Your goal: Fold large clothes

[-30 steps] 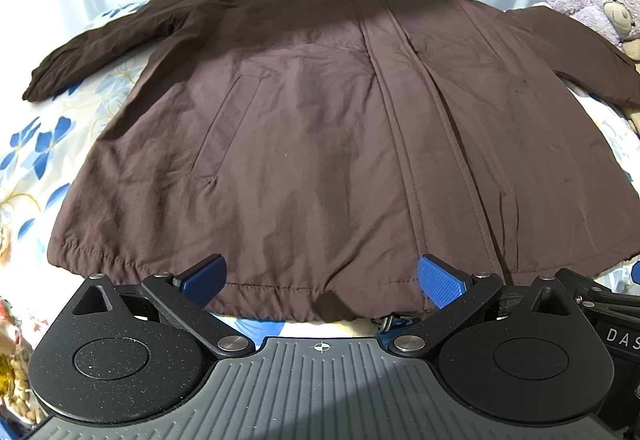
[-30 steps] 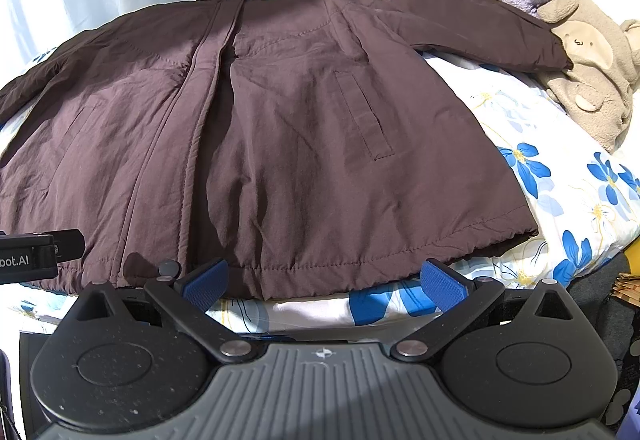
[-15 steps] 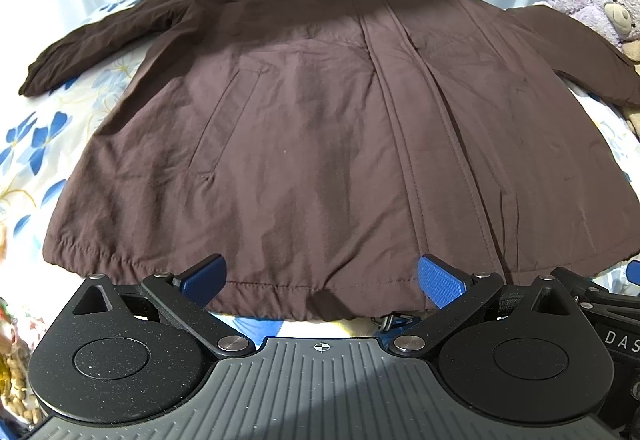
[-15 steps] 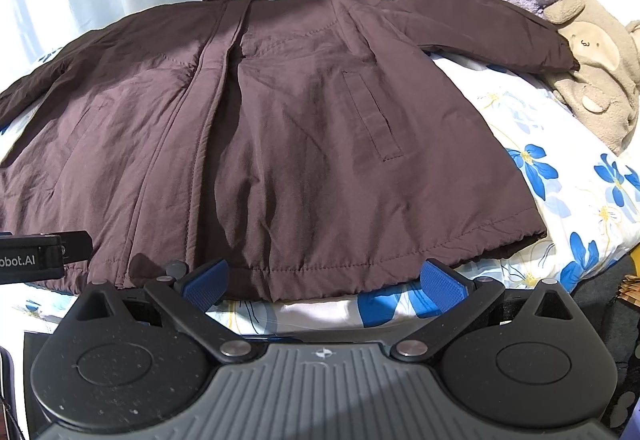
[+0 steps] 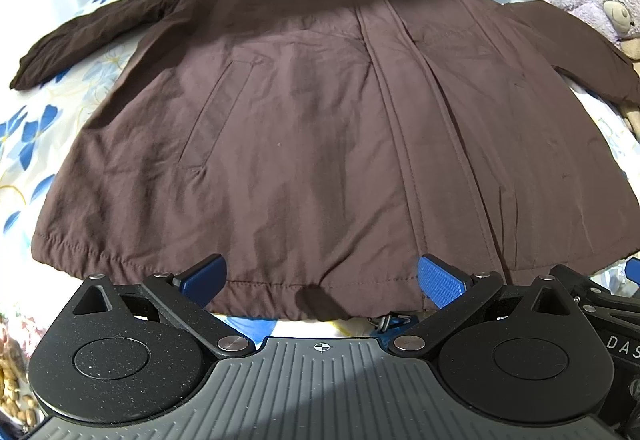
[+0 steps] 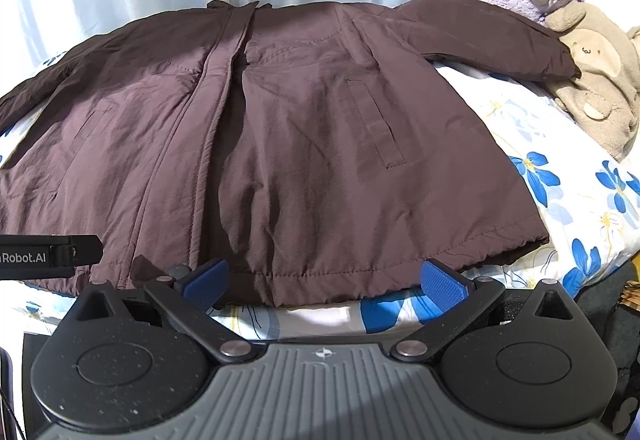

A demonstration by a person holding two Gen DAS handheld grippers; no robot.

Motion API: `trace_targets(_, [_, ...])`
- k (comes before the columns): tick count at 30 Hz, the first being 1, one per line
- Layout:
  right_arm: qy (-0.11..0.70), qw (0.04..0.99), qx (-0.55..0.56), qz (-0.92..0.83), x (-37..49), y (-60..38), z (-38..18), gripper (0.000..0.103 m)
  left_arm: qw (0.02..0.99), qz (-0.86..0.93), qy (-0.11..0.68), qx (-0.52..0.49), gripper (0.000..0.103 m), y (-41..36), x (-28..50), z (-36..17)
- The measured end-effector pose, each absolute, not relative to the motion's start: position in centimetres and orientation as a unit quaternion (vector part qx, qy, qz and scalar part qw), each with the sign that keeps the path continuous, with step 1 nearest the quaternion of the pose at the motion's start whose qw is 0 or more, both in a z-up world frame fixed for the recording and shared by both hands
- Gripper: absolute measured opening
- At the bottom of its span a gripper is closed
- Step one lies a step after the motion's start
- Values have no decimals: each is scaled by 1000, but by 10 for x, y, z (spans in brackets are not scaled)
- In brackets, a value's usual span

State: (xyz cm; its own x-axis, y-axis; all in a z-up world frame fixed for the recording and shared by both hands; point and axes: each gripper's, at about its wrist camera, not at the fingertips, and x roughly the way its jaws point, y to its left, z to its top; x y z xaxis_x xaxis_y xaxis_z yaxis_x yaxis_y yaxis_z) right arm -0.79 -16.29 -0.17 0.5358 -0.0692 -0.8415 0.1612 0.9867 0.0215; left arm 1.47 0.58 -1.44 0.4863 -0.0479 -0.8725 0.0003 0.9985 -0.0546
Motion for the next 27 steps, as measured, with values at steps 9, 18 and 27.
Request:
trace_targets(9, [467,876,104,-54,-1,-178,-3,102,859,-18,511,-28,103,9,20,-16])
trace_targets(18, [316,888,333,14,31,-276,0,102,856,-35,511,-71,103,19,35,-18])
trace_targets(27, [208,837,487,-140,134,-461,-45,99,866,29,469,-174,103,34,122,-10])
